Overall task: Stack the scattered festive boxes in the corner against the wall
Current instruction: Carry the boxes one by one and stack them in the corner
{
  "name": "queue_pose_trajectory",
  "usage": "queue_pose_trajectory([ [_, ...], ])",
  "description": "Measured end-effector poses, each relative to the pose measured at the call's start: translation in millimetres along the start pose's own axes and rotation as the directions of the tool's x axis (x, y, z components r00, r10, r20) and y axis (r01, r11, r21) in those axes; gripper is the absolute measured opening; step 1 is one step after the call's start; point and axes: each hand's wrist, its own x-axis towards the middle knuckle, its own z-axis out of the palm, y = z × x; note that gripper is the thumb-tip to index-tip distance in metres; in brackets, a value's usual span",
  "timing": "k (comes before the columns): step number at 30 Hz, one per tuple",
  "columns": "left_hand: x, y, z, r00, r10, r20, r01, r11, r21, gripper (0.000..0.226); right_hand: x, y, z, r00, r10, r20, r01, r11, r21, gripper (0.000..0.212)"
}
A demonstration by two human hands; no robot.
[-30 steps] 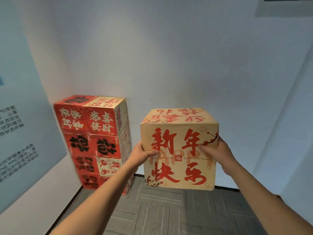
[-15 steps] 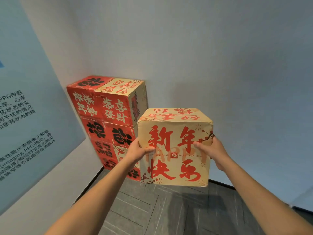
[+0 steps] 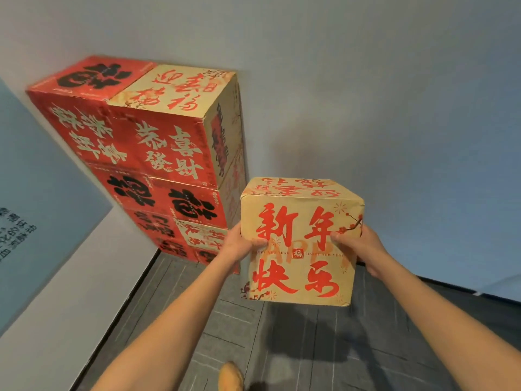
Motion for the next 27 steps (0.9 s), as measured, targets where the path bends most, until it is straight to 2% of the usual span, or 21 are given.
queue_pose_trajectory([
  [8, 95, -59, -26, 0.984, -0.150, 0.092, 0.148, 0.989, 0.027, 0.053, 80, 50, 60, 0.984, 0.173, 0.032, -0.175, 0.983, 0.057, 0.053],
  [12, 126, -107, -13, 0.972, -0.208, 0.110, 0.206, 0.978, 0.032, 0.063, 109, 101, 76, 0.965, 0.257, 0.050, -0.260, 0.963, 0.073, 0.056],
  [16, 158, -169, 10, 0.948, -0.290, 0.128, 0.288, 0.957, 0.039, 0.056, 140, 158, 87, 0.941, 0.331, 0.065, -0.334, 0.942, 0.031, 0.052],
  [20, 200, -249, 34, 0.934, -0.341, 0.102, 0.331, 0.938, 0.103, 0.051, 177, 229, 98, 0.941, 0.327, 0.089, -0.328, 0.945, -0.001, 0.042],
  [25, 258, -341, 57, 0.939, -0.342, 0.043, 0.319, 0.908, 0.271, 0.052, 233, 328, 127, 0.958, 0.288, 0.017, -0.282, 0.946, -0.159, 0.042],
  [27, 283, -368, 61, 0.939, -0.343, 0.006, 0.329, 0.907, 0.261, 0.049, 257, 355, 143, 0.958, 0.280, 0.066, -0.272, 0.956, -0.105, 0.041],
])
